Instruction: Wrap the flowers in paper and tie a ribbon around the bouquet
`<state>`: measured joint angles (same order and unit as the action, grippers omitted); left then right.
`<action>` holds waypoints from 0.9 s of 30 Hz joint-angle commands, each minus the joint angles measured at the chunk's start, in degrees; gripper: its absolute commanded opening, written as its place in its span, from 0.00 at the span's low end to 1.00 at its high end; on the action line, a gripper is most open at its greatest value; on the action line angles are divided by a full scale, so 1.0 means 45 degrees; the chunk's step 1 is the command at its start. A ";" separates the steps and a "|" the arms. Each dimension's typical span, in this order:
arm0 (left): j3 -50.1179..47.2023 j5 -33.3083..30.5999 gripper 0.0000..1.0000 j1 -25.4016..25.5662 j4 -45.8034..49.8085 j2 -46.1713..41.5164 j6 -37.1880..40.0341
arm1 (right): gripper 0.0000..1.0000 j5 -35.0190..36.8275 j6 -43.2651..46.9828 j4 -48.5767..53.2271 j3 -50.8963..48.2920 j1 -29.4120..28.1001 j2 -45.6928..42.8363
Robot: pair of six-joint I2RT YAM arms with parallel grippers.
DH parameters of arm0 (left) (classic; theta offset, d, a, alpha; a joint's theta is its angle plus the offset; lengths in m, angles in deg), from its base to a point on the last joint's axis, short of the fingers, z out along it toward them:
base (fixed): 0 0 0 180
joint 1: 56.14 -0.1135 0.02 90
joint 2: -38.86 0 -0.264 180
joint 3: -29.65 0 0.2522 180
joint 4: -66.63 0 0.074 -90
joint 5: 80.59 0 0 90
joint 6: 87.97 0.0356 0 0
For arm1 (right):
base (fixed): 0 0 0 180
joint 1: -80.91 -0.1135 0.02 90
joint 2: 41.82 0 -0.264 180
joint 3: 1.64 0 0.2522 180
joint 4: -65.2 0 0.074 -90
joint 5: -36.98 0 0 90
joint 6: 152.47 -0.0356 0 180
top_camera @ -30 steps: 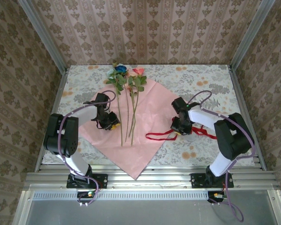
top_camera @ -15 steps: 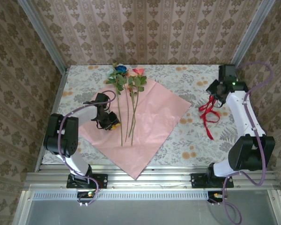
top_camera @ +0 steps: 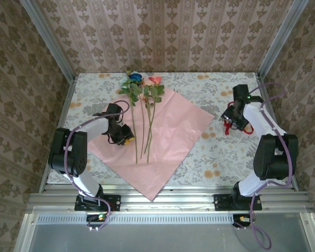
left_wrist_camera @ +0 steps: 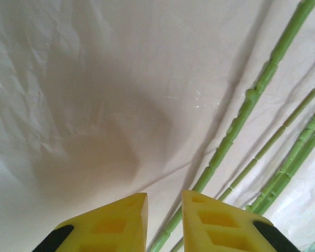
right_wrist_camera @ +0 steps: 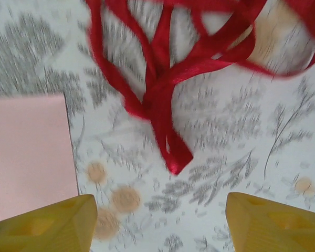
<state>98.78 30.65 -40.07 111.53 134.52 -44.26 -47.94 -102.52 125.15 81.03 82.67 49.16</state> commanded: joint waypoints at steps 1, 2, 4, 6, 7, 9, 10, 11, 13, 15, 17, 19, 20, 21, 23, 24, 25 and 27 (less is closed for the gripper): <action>0.0472 0.0007 0.23 -0.0208 0.0556 -0.0664 0.0065 | 0.68 -0.0170 0.0108 0.0412 -0.0555 -0.1088 -0.1351; 0.0500 0.0037 0.23 -0.0278 0.0607 -0.0718 0.0088 | 0.68 -0.0239 0.0143 0.0377 -0.0848 -0.1636 -0.1598; 0.0459 0.0177 0.23 -0.0431 0.0620 -0.0716 0.0187 | 0.68 -0.0422 0.0382 0.0049 -0.1485 -0.3061 -0.2027; 0.0396 0.0436 0.23 -0.0665 0.0620 -0.0551 0.0327 | 0.63 -0.0635 0.0979 -0.0594 -0.2023 -0.4542 -0.2232; 0.0366 0.0539 0.23 -0.0799 0.0624 -0.0444 0.0440 | 0.60 -0.1065 0.1570 -0.1213 -0.2304 -0.5282 -0.2290; 0.0300 0.0668 0.22 -0.1048 0.0601 -0.0192 0.0680 | 0.56 -0.2212 0.2755 -0.2352 -0.2538 -0.6573 -0.2233; 0.0283 0.0745 0.22 -0.1159 0.0567 -0.0018 0.0779 | 0.55 -0.2435 0.3420 -0.2623 -0.2379 -0.7347 -0.2051; 0.0297 0.0802 0.21 -0.1250 0.0533 0.0163 0.0883 | 0.54 -0.2386 0.4008 -0.2662 -0.2114 -0.8036 -0.1805; 0.0403 0.0896 0.16 -0.1357 0.0360 0.0649 0.1113 | 0.54 -0.2186 0.5092 -0.2471 -0.1237 -0.9371 -0.0939; 0.0600 0.0926 0.14 -0.1381 0.0199 0.1112 0.1293 | 0.54 -0.1853 0.5568 -0.2213 -0.0446 -1.0155 0.0168; 0.0813 0.0860 0.12 -0.1369 0.0076 0.1673 0.1376 | 0.55 -0.1347 0.5620 -0.2204 0.0006 -1.0545 0.1014; 0.0968 0.0667 0.11 -0.1351 0.0055 0.2058 0.1384 | 0.58 -0.0053 0.5271 -0.2244 0.0336 -1.0509 0.1957; 0.0984 0.0555 0.11 -0.1330 0.0009 0.2101 0.1377 | 0.59 0.0344 0.5056 -0.2276 0.0464 -1.0351 0.2230; 0.0976 0.0466 0.11 -0.1308 -0.0058 0.2103 0.1312 | 0.59 0.0281 0.4796 -0.2394 0.0656 -0.9876 0.2680; 0.0908 0.0428 0.11 -0.1302 -0.0165 0.2057 0.1192 | 0.58 0.0200 0.4180 -0.2617 0.0808 -0.9161 0.3109; 0.0882 0.0438 0.11 -0.1265 -0.0210 0.2044 0.1164 | 0.58 0.0051 0.3968 -0.2717 0.0906 -0.8776 0.3383; 0.0882 0.0425 0.11 -0.1221 -0.0220 0.2044 0.1149 | 0.57 -0.0098 0.3757 -0.2523 0.1195 -0.8422 0.3793; 0.0898 0.0435 0.11 -0.1129 -0.0229 0.2136 0.1111 | 0.53 -0.0187 0.3459 -0.1657 0.1775 -0.7945 0.4650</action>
<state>102.83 34.54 -45.95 111.09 142.28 -39.75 -50.82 -83.72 114.38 85.53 44.37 66.76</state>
